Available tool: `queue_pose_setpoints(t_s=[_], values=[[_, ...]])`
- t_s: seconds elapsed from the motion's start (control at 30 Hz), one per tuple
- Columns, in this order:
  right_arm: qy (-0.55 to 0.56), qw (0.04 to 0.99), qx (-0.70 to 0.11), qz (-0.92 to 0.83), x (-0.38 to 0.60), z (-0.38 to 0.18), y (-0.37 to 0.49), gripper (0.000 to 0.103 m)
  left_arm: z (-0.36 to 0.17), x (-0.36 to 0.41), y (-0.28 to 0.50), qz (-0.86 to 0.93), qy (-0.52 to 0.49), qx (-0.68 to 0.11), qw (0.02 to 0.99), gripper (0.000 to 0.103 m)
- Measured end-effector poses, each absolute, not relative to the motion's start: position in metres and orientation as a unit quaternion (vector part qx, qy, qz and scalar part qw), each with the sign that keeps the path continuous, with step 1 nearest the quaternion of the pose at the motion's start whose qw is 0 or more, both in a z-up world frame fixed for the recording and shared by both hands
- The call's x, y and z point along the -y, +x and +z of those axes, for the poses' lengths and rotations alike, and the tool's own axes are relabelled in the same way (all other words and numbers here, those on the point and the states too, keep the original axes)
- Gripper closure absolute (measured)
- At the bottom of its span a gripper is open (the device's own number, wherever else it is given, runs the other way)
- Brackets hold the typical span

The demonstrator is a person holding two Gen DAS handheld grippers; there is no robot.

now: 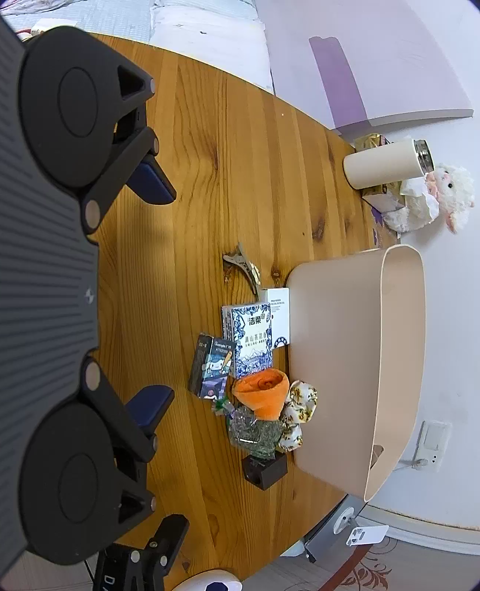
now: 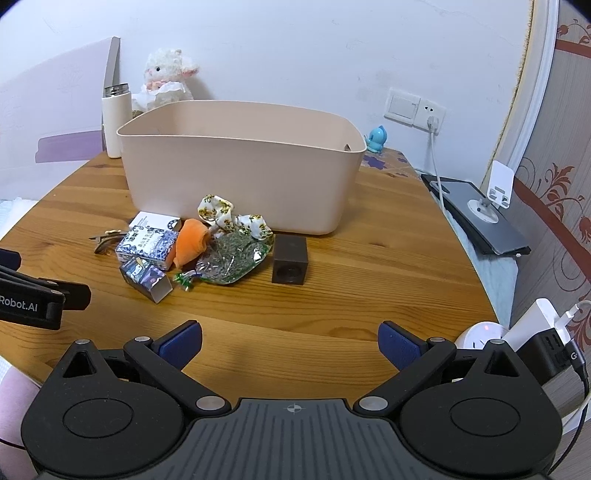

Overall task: Organize objects
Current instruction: 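Reach the left tool to the metal hair clip and grasp it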

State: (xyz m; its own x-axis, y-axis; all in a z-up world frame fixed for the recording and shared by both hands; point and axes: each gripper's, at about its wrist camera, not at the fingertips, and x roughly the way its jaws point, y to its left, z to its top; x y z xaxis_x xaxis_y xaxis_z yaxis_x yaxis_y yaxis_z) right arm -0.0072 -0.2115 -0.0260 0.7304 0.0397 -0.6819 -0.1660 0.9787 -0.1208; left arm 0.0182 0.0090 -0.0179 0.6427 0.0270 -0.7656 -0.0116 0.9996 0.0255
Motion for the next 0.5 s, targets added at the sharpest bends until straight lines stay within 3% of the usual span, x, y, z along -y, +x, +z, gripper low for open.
queue_pose_setpoints(t_s=[0.5], values=[[-0.084, 0.921, -0.377, 0.043, 0.211, -0.035, 0.011, 0.000, -0.028, -0.018, 0.036, 0.008, 0.019, -0.430, 0.903, 0.000]])
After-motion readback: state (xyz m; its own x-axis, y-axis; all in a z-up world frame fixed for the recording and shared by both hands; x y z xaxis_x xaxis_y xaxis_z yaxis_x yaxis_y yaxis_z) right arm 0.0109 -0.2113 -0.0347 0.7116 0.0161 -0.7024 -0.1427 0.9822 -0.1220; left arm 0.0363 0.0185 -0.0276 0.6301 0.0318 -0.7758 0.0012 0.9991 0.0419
